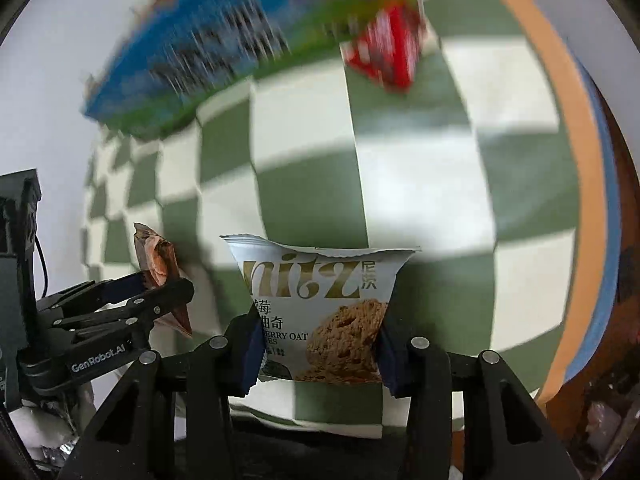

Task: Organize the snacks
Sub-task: 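Grasp the oat cookie bag with right tool while left tool grasps shrimp cracker bag, then lower both held bags into the box and open both tools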

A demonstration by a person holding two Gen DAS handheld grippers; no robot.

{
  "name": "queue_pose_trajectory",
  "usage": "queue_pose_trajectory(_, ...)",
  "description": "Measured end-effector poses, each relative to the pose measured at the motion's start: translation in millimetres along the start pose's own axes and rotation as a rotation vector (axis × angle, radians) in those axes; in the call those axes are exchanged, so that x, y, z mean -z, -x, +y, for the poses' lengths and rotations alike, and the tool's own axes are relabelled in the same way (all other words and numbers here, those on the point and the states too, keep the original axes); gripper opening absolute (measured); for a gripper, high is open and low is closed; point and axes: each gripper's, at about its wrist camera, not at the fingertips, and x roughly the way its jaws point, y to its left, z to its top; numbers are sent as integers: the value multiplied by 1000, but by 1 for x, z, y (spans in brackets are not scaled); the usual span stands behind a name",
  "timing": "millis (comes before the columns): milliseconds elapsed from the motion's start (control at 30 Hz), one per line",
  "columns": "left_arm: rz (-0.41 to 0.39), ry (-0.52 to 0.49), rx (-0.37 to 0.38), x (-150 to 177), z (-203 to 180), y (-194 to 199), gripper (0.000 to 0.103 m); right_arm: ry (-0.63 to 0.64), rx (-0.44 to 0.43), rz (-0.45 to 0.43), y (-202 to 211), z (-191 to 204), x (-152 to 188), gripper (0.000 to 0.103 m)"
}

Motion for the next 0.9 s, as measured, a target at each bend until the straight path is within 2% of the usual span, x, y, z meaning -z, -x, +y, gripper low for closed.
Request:
queue_pose_trajectory(233, -158, 2, 78, -65, -2, 81, 53, 46, -80, -145, 71, 25, -70, 49)
queue_pose_trajectory(300, -198, 11, 68, -87, 5, 95, 53, 60, -85, -175, 73, 45, -90, 49)
queue_pose_trajectory(400, -215, 24, 55, -121, 8, 98, 53, 78, -83, -226, 83, 64, -130, 49)
queue_pose_trajectory(567, -182, 45, 14, -172, 22, 82, 54, 116, -38, -244, 82, 80, -184, 49)
queue_pose_trajectory(900, -26, 72, -32, -256, 46, 7, 54, 165, 86, -119, 9, 100, -286, 49)
